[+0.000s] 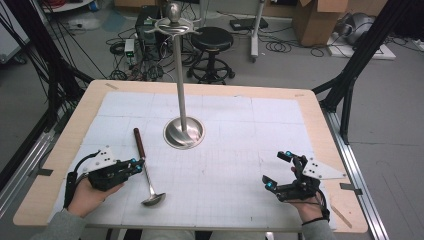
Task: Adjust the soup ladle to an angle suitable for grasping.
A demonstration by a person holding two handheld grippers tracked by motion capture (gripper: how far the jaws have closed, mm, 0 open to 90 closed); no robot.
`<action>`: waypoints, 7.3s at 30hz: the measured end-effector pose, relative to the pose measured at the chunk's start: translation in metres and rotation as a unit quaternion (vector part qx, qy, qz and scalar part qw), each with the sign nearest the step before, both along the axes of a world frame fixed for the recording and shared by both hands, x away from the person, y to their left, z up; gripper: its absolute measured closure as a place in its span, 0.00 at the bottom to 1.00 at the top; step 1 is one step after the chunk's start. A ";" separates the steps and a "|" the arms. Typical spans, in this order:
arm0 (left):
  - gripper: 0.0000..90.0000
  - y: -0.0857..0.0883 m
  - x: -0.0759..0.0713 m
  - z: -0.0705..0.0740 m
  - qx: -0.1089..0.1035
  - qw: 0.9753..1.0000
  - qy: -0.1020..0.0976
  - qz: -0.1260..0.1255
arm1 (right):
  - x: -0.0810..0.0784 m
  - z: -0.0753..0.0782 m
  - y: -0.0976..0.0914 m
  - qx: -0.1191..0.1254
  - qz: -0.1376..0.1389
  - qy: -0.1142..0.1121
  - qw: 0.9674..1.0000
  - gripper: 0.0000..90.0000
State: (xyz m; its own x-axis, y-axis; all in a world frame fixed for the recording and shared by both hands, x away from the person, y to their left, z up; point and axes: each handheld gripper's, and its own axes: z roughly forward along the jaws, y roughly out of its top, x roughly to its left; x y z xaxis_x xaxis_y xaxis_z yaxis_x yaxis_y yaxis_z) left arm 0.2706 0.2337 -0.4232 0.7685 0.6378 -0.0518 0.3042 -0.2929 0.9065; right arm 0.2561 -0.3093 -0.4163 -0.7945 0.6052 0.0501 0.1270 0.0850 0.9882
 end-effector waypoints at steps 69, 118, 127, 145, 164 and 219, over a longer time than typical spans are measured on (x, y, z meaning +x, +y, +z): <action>1.00 -0.016 -0.014 -0.025 0.090 0.988 0.091 -0.084 | 0.000 -0.002 0.003 -0.009 0.013 0.007 1.000 0.01; 1.00 0.017 0.018 -0.024 0.106 0.992 0.070 0.018 | 0.003 -0.005 0.007 -0.023 0.017 0.015 0.999 0.01; 1.00 -0.006 0.026 -0.022 0.115 0.991 0.072 0.004 | 0.003 -0.005 0.007 -0.021 0.019 0.017 0.999 0.01; 1.00 -0.025 0.024 -0.013 0.118 0.991 0.065 -0.014 | 0.004 -0.006 0.007 -0.023 0.021 0.019 0.999 0.01; 1.00 -0.060 0.001 0.000 0.118 0.985 0.065 -0.107 | 0.004 -0.008 0.008 -0.029 0.026 0.024 0.999 0.01; 1.00 -0.025 0.004 -0.011 0.158 0.970 0.115 -0.145 | 0.003 -0.009 0.001 -0.019 0.017 0.031 0.999 0.01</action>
